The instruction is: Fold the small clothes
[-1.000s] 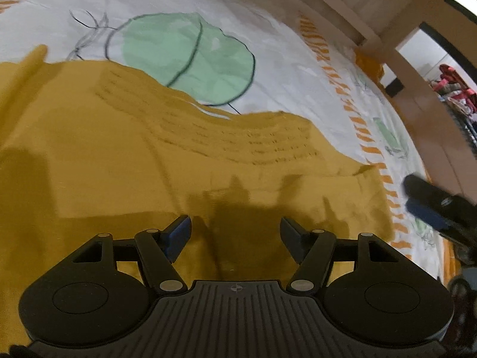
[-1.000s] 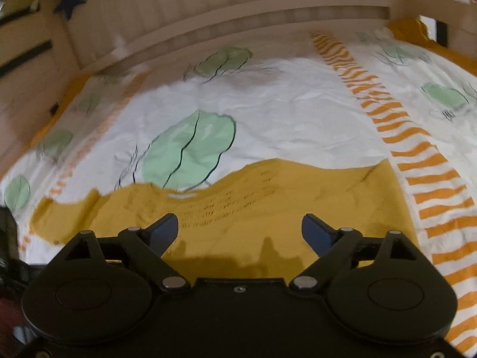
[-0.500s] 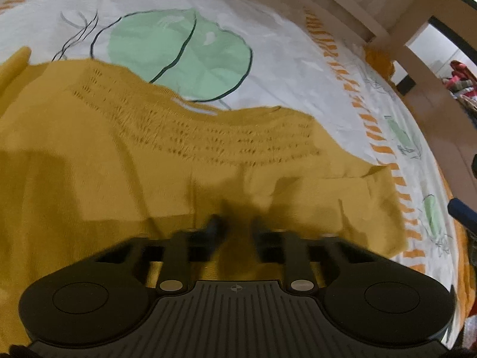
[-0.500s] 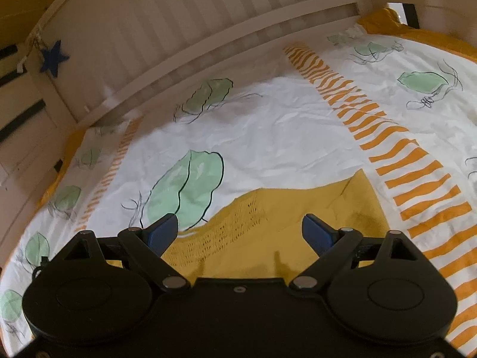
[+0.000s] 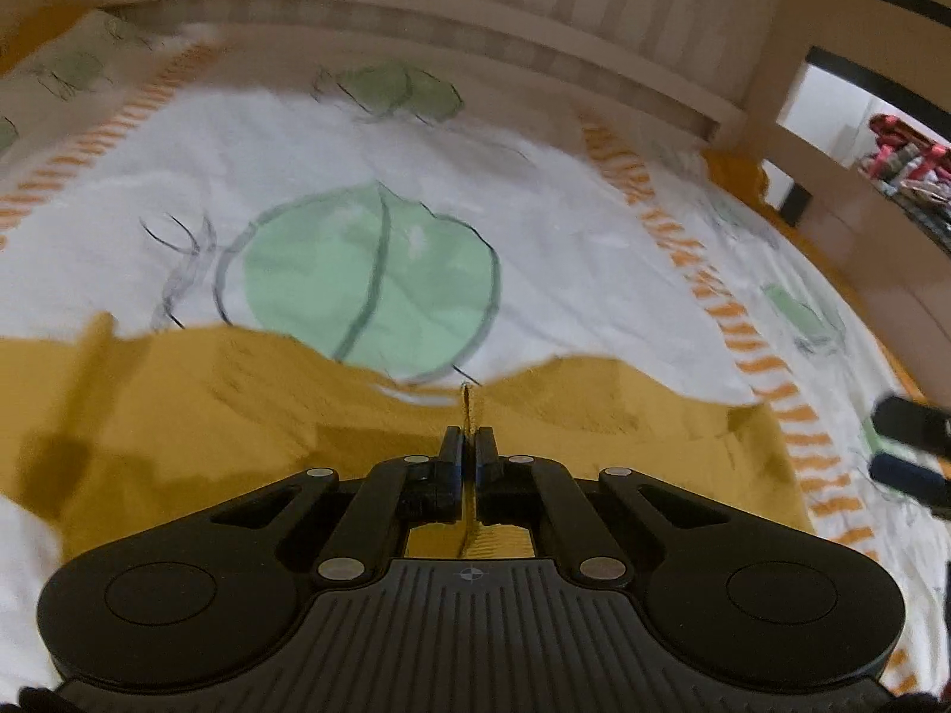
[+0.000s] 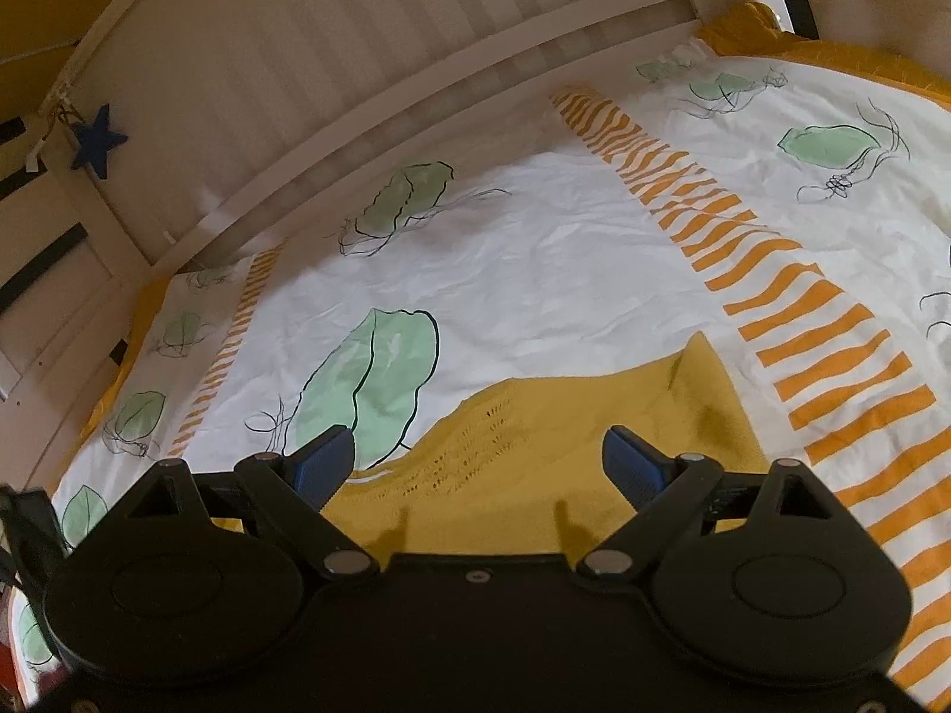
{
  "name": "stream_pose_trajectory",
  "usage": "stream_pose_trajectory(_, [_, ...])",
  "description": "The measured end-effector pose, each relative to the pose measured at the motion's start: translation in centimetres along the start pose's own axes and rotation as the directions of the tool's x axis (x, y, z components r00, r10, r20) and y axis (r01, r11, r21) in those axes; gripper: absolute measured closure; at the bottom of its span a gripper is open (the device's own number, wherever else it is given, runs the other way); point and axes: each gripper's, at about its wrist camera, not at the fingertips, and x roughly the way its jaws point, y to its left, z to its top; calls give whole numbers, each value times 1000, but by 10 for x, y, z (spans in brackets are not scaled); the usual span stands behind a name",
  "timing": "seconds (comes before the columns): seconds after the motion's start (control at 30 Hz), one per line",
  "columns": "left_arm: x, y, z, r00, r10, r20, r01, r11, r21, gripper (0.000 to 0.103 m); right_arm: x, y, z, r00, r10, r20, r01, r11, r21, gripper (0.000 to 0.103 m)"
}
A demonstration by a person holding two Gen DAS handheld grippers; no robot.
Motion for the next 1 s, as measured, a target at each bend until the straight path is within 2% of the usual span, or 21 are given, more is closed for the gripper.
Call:
stream_pose_trajectory(0.3, [12, 45, 4, 994, 108, -23, -109, 994, -31, 100, 3, 1, 0, 1000, -6, -14, 6, 1000, -4, 11])
stream_pose_trajectory(0.5, [21, 65, -2, 988, 140, -62, -142, 990, -27, 100, -4, -19, 7, 999, -34, 6, 34, 998, 46, 11])
stream_pose_trajectory(0.77, [27, 83, -5, 984, 163, -75, -166, 985, -43, 100, -17, -54, 15, 996, -85, 36, 78, 984, 162, 10])
stream_pose_trajectory(1.0, [22, 98, -4, 978, 200, -60, -204, 976, -80, 100, -10, -55, 13, 996, -93, 12, 90, 984, 155, 10])
